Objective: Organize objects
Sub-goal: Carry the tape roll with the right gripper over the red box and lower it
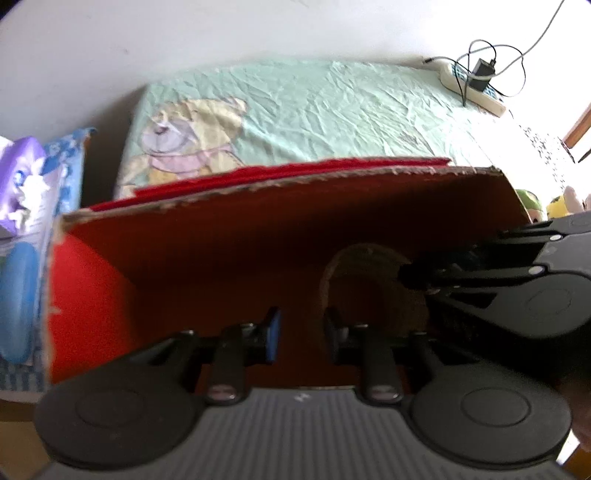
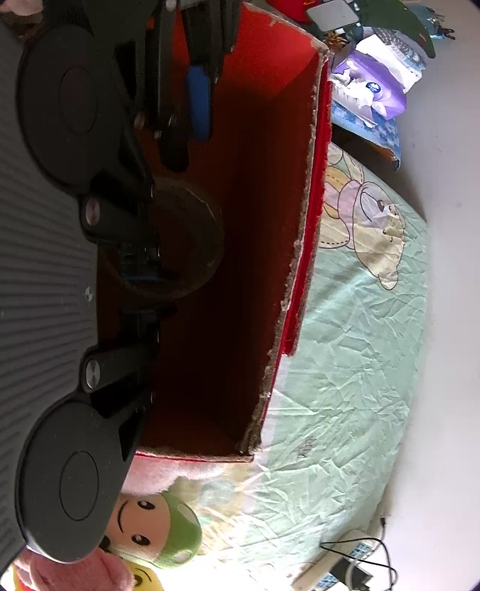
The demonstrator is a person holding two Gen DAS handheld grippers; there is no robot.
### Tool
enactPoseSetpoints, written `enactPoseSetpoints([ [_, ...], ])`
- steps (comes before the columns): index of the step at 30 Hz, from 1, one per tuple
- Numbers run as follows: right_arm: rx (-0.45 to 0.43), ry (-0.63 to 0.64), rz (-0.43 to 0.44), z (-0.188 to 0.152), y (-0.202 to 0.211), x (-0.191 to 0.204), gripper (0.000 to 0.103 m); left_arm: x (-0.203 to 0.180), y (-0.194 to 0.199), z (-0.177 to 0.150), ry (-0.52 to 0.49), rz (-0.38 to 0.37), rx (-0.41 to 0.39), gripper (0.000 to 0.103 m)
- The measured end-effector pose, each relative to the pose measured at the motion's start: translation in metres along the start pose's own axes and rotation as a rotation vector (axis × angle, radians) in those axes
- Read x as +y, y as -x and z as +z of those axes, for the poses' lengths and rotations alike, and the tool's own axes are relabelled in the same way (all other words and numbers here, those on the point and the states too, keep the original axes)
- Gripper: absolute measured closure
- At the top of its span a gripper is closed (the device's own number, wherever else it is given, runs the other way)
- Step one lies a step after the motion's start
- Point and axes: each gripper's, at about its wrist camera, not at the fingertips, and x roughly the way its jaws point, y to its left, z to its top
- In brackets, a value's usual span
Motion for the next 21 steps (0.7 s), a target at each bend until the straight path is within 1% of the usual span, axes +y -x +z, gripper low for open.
enactPoseSetpoints([
  [1,0.008,-0.012,0.009,0.001,-0.002,0.000,0.088,0.003,0.004,-0.002,0.004,0.003,-0.011,0.075],
  [3,0.014,-0.029,0.024,0.002,-0.003,0.002,0.088,0.009,0.014,-0.005,0.017,0.011,-0.033,0.075],
  [7,0.059,-0.105,0.120,0.009,-0.006,0.004,0.088,0.014,0.034,-0.015,0.000,0.028,-0.085,0.075],
  [10,0.096,-0.163,0.186,0.015,-0.013,0.011,0.088,0.020,0.046,-0.023,-0.005,0.002,-0.107,0.075],
  [12,0.125,-0.208,0.251,0.021,-0.021,0.016,0.088,0.024,0.052,-0.029,-0.007,-0.012,-0.121,0.075],
  [13,0.145,-0.233,0.290,0.024,-0.026,0.019,0.088,0.025,0.054,-0.031,-0.010,-0.010,-0.127,0.075],
  [16,0.195,-0.294,0.364,0.030,-0.040,0.027,0.088,0.027,0.059,-0.041,-0.021,0.000,-0.141,0.075],
  [19,0.222,-0.331,0.442,0.036,-0.051,0.036,0.088,0.029,0.062,-0.047,-0.026,-0.025,-0.150,0.075],
  [21,0.233,-0.352,0.488,0.038,-0.055,0.041,0.088,0.029,0.061,-0.049,-0.025,-0.026,-0.153,0.075],
])
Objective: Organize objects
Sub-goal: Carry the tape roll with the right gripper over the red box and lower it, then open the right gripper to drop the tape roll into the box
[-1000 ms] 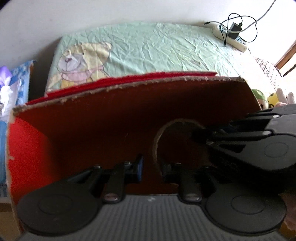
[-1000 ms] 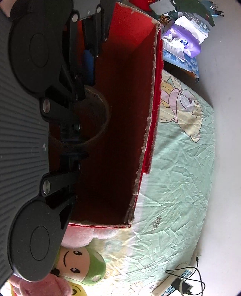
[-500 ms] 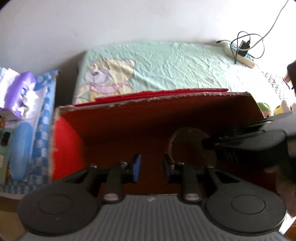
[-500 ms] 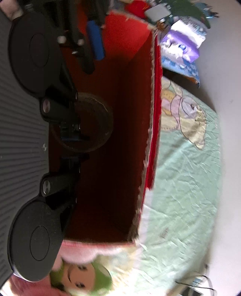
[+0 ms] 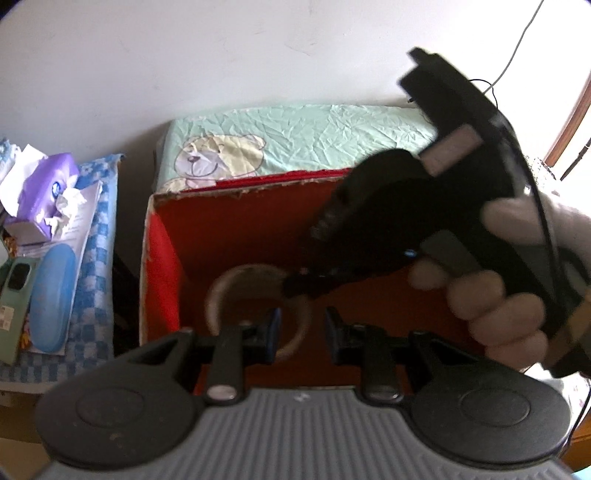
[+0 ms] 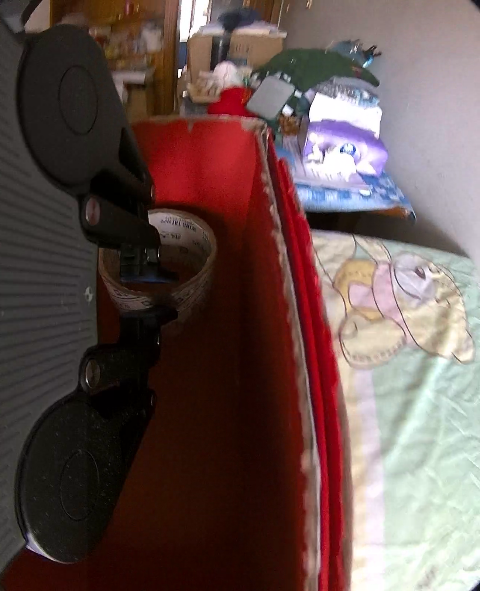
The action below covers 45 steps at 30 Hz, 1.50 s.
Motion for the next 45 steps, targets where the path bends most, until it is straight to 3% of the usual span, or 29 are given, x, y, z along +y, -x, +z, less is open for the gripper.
enactPoseSetpoints([
  [3,-0.003,-0.006,0.046,0.000,-0.006,0.003,0.084,0.003,-0.002,-0.001,0.011,-0.003,0.002,0.075],
  [10,-0.101,0.001,0.090,0.005,0.003,0.000,0.083,0.009,-0.009,-0.002,0.033,0.004,0.021,0.075],
  [15,-0.190,0.043,0.061,0.001,0.028,0.003,0.083,0.010,-0.012,-0.001,0.048,0.017,0.034,0.075],
  [21,-0.337,0.158,-0.157,-0.032,0.071,0.010,0.082,-0.002,-0.010,0.006,0.041,0.090,0.044,0.074],
  [23,-0.366,0.156,-0.186,-0.045,0.080,0.003,0.081,-0.009,-0.008,0.006,0.037,0.112,0.044,0.073],
  [36,-0.471,0.136,-0.231,-0.101,0.103,-0.008,0.080,-0.046,0.016,-0.006,0.006,0.232,0.034,0.063],
  [45,-0.543,0.176,-0.179,-0.126,0.115,-0.006,0.078,-0.063,0.039,-0.016,0.011,0.286,-0.001,0.058],
])
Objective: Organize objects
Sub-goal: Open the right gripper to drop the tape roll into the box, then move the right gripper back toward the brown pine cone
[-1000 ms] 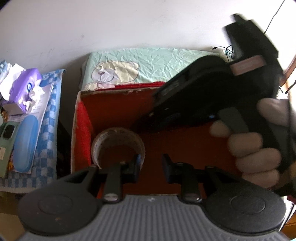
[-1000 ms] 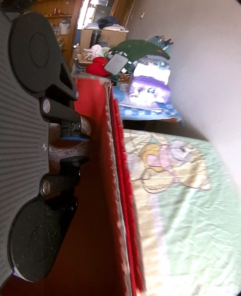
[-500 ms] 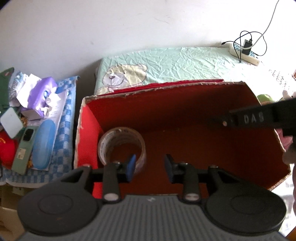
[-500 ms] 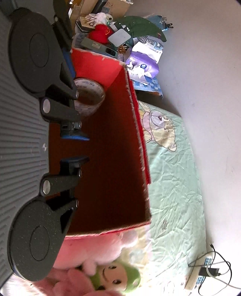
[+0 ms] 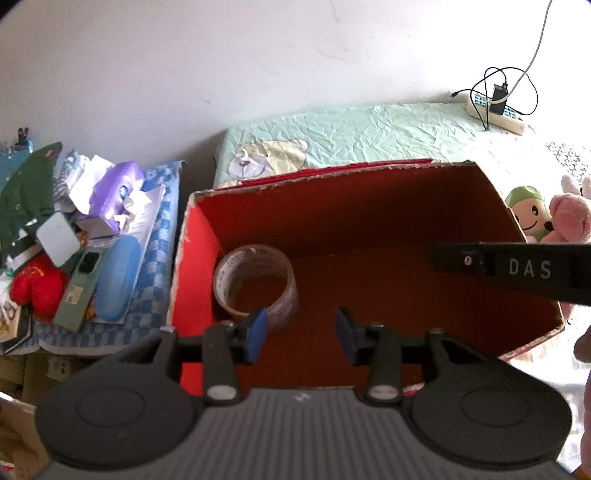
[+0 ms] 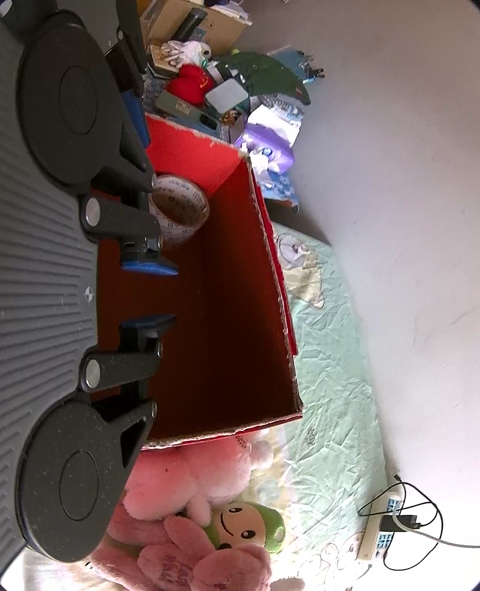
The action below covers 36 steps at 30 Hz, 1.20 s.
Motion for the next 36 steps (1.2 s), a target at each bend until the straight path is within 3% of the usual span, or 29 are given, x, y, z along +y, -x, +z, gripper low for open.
enactPoseSetpoints([
  [13,-0.012,0.103,0.084,-0.008,0.019,-0.002,0.078,-0.009,0.023,-0.011,0.057,0.075,-0.012,0.047],
  [16,-0.008,0.129,0.107,-0.008,0.026,-0.005,0.078,-0.012,0.031,-0.012,0.077,0.082,-0.024,0.038],
  [26,0.019,0.155,0.244,-0.008,0.044,-0.026,0.078,-0.021,0.054,-0.017,0.138,0.055,-0.046,0.042],
  [36,0.038,0.193,0.353,-0.021,0.061,-0.056,0.078,-0.050,0.055,-0.029,0.126,0.071,-0.004,0.043],
])
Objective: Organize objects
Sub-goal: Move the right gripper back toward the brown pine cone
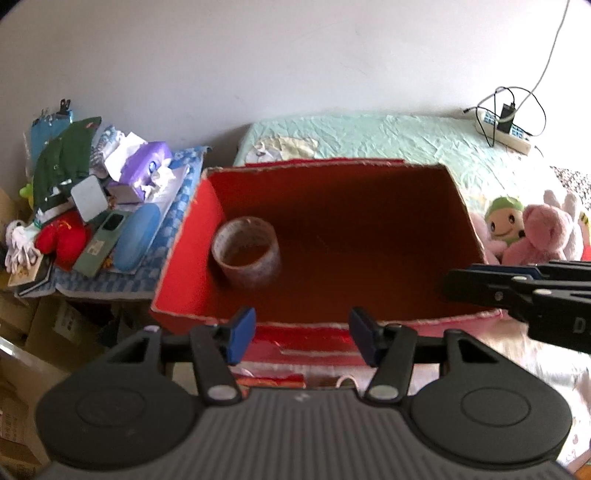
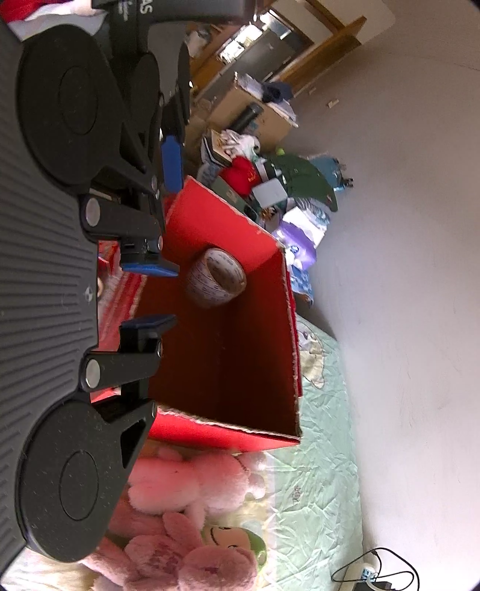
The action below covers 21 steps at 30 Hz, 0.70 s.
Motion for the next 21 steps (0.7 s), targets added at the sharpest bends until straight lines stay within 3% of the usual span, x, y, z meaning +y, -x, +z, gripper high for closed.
enactPoseSetpoints([
  [11,0.051,0.020,0.095,-0.028,0.008,-0.016,0.078,-0.018,-0.001,-0.029,0.004,-0.077,0.056,0.046],
  [17,0.170,-0.043,0.127,-0.055,-0.002,-0.037,0.078,-0.028,0.000,-0.056,-0.038,-0.178,0.103,0.048],
  [21,0.263,-0.126,0.129,-0.075,-0.012,-0.056,0.077,-0.032,-0.003,-0.078,-0.057,-0.293,0.153,0.048],
])
